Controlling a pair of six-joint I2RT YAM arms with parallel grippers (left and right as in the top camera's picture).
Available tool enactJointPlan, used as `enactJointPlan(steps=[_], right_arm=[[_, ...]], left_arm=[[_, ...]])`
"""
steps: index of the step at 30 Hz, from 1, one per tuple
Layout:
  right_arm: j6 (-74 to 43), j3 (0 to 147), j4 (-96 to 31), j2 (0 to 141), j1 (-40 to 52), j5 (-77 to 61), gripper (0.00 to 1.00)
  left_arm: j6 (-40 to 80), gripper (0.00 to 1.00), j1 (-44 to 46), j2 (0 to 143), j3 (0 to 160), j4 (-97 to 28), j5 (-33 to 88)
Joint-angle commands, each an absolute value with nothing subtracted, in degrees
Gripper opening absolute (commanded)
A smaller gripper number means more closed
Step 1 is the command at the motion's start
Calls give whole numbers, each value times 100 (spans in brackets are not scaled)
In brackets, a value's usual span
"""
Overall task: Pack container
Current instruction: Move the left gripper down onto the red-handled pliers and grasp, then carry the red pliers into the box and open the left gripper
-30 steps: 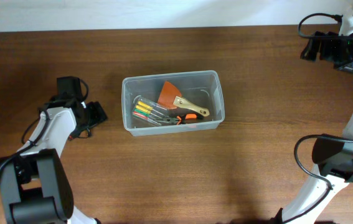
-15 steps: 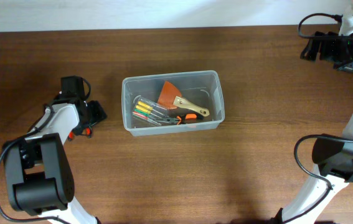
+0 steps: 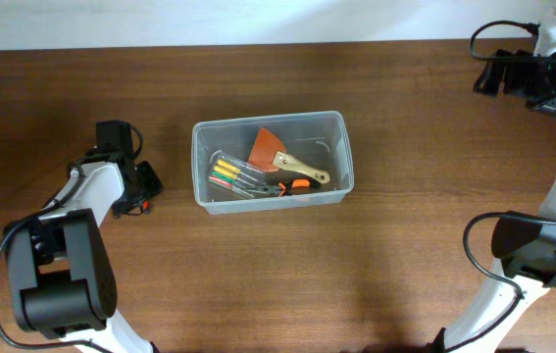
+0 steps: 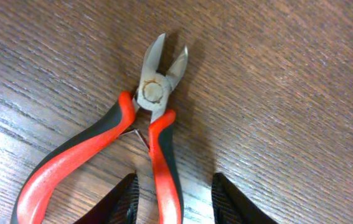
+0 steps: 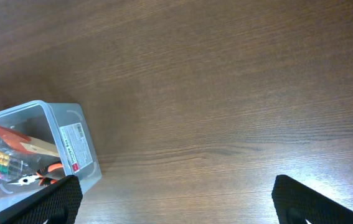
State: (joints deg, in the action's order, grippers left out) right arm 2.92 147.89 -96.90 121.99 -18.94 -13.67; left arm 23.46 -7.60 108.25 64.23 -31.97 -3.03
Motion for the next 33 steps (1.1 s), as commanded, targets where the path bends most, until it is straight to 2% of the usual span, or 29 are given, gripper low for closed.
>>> enactJointPlan(steps=[1,4,7,9,11,16,19,27,30,33], right_arm=[[248,14752,-9686,12226,-1881,-1459,98],[248,14752,-9686,12226,-1881,-1459,98],[248,14752,-9686,12226,-1881,-1459,98],[248,14752,-9686,12226,-1881,-1459,98],[248,14752,-9686,12226,-1881,-1459,98],[248,14752,-9686,12226,-1881,-1459,98],[248,14752,-9686,12226,-1881,-1459,98],[248,14752,-9686,12226,-1881,-1459,98],[248,14752,-9686,12226,-1881,-1459,98],[248,14752,-9686,12226,-1881,-1459,99]], left_arm=[[2375,33,-775,11080,6311,-3326,-150],[2375,18,-781,11080,6311,-3323,-150],[2377,10,-808,11080,6313,-3312,-154],[2379,10,-819,11080,6311,-3301,-183],[2383,2,-843,11080,6313,-3304,-189],[2362,2,-849,11078,6403,-3330,-191],[1935,2,-847,11039,6799,-3623,-189],[-228,2,-611,10608,9271,-5000,-191],[-1177,2,-235,10462,10455,-5476,-183],[-2298,2,226,10409,10969,-5682,-51]])
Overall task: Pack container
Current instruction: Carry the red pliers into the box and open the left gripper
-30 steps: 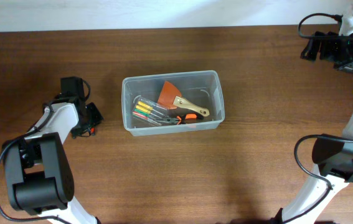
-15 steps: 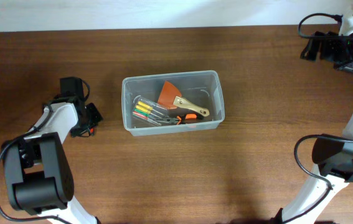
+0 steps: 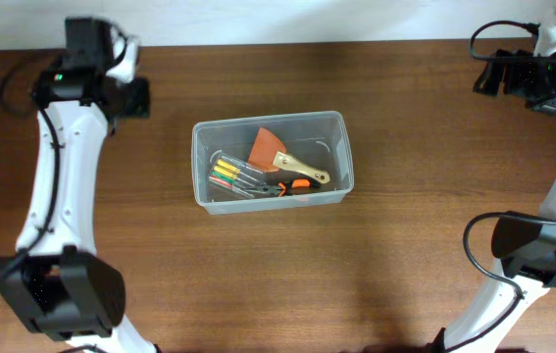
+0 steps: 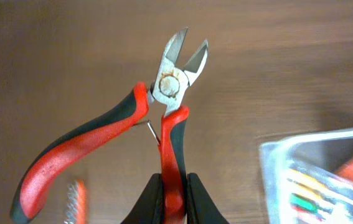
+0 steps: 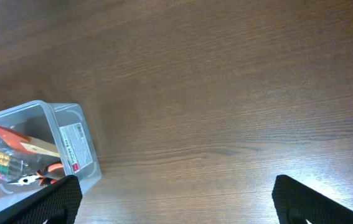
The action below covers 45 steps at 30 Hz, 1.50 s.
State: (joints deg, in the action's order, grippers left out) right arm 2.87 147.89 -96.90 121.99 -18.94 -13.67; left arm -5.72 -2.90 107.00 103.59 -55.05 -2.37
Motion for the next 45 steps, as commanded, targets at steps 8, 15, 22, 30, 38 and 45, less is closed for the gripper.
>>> enactJointPlan(steps=[8,15,22,30,38,45], right_arm=[[248,14752,-9686,12226,-1881,-1459,98],[248,14752,-9686,12226,-1881,-1459,98],[248,14752,-9686,12226,-1881,-1459,98],[248,14752,-9686,12226,-1881,-1459,98],[248,14752,-9686,12226,-1881,-1459,98],[248,14752,-9686,12226,-1881,-1459,98]], left_arm=[[-4593,2,1765,10597,10722,-6619,1035],[-5124,2,2331,11144,10068,-6493,1011],[-4622,2,2364,11904,10012,-6158,1011],[-3406,74,2359,11952,10296,-6377,-73],[-2755,82,1935,11474,11852,-8068,-462],[-2377,86,447,11024,11968,-8276,-447]])
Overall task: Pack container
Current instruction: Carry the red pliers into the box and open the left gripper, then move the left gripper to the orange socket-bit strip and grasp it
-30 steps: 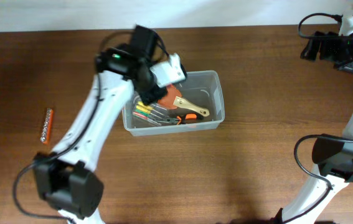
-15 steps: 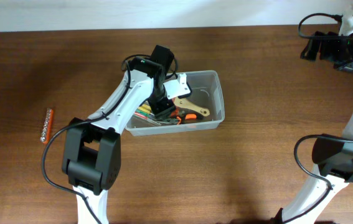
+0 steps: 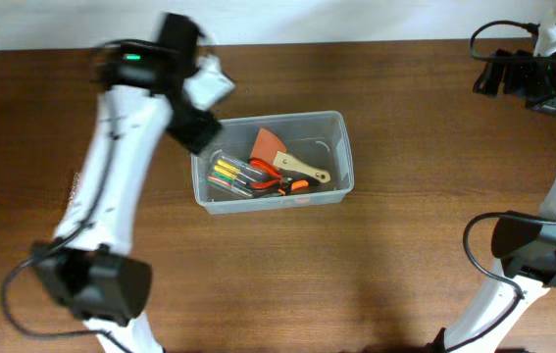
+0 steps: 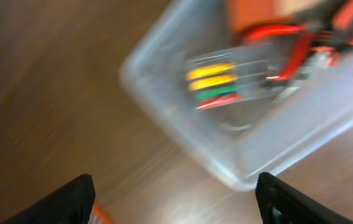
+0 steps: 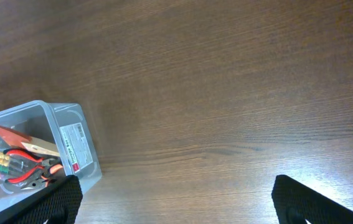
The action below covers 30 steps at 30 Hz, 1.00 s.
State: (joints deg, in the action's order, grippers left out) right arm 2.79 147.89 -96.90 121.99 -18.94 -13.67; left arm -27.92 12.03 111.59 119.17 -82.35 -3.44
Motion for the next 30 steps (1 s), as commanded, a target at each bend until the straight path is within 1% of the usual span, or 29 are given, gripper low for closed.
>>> enactJointPlan(steps=[1,5,9,12,16,22,23,27,30], right_arm=[[248,14752,-9686,12226,-1881,-1459,98],[248,14752,-9686,12226,-1881,-1459,98],[248,14752,-9686,12226,-1881,-1459,98],[248,14752,-9686,12226,-1881,-1459,98],[248,14752,-9686,12226,-1881,-1459,98],[248,14752,-9686,12226,-1881,-1459,98],[248,14752,-9686,12226,-1881,-1459,99],[248,14752,-9686,12226,-1881,-1459,98],[248,14752,-9686,12226,-1881,-1459,98]], left_arm=[[-2298,86,196,11034,11922,-8248,-381],[-2270,86,-687,11098,11686,-8114,163],[-2274,85,-1297,11255,11310,-7953,193],[-2272,82,-1649,11410,10851,-7706,108],[-2272,82,-1977,11636,10158,-7231,-193],[-2235,82,-2377,11830,9459,-6449,-191],[-2246,82,-2451,11830,9290,-6156,-191],[-2519,81,-2504,11841,8984,-5695,-169],[-2585,79,-2504,11858,8737,-5367,-176]])
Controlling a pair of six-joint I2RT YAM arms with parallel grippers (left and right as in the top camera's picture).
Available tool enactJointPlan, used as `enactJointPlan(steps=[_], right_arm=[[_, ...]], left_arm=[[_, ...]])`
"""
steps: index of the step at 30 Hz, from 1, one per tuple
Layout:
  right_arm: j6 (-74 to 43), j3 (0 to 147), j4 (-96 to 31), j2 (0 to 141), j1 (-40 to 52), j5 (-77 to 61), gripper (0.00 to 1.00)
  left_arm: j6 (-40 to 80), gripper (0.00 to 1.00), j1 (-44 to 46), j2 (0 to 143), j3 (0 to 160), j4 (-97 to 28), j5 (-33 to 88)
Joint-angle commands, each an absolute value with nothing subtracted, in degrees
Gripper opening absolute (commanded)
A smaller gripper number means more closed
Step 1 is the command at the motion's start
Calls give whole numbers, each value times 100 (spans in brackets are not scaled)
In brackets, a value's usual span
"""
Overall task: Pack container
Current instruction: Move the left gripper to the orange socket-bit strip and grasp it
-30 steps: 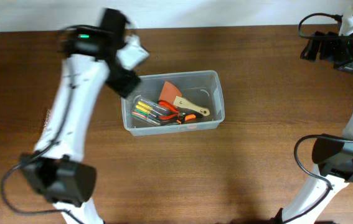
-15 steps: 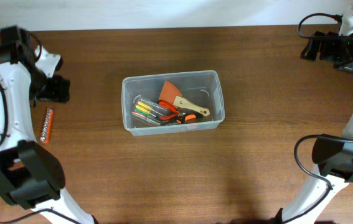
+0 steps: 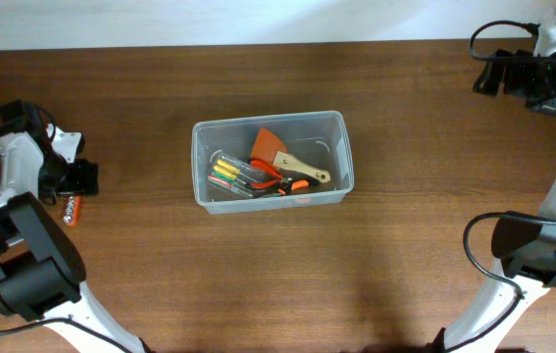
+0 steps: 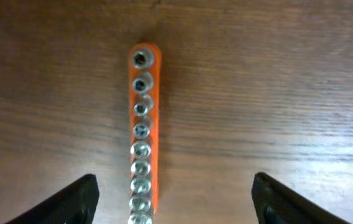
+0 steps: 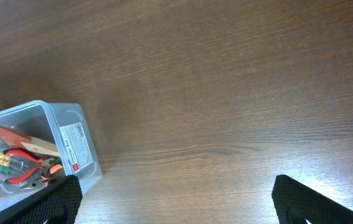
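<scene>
A clear plastic container stands mid-table, holding red-handled pliers, an orange scraper and coloured screwdrivers; it also shows at the left edge of the right wrist view. An orange bit holder with a row of metal sockets lies on the wood at the far left. My left gripper hangs open just above it, a finger on each side, nothing held. My right gripper is open, high at the far right corner over bare wood.
Brown wooden table with a white wall strip along its far edge. The left arm's base stands at the front left, the right arm's base at the front right.
My left gripper was open at the container's left end with the pliers lying inside; now it is at the table's far left, open over the orange bit holder. The right arm is unmoved.
My left gripper stood open around the red pliers on the table at the left. Then it held them raised at the back left. Then the pliers lay in the container and the gripper was open beside it. Now it is over the bit holder.
</scene>
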State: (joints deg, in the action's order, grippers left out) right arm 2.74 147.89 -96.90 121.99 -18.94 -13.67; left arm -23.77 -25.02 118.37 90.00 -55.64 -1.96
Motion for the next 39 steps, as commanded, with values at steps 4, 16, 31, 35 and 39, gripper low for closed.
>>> enactJointPlan(steps=[4,16,31,35,39], right_arm=[[248,14752,-9686,12226,-1881,-1459,98],[248,14752,-9686,12226,-1881,-1459,98],[248,14752,-9686,12226,-1881,-1459,98],[248,14752,-9688,12226,-1881,-1459,98],[248,14752,-9686,12226,-1881,-1459,98]], left_arm=[[-2580,73,-2532,11987,8591,-5096,-202],[-2473,70,-2707,12532,8589,-4956,-139],[-2473,25,-2718,12599,8586,-4950,-108],[-2471,10,-2716,12599,8586,-4952,-106],[-2467,4,-2716,12599,8685,-5070,-102]])
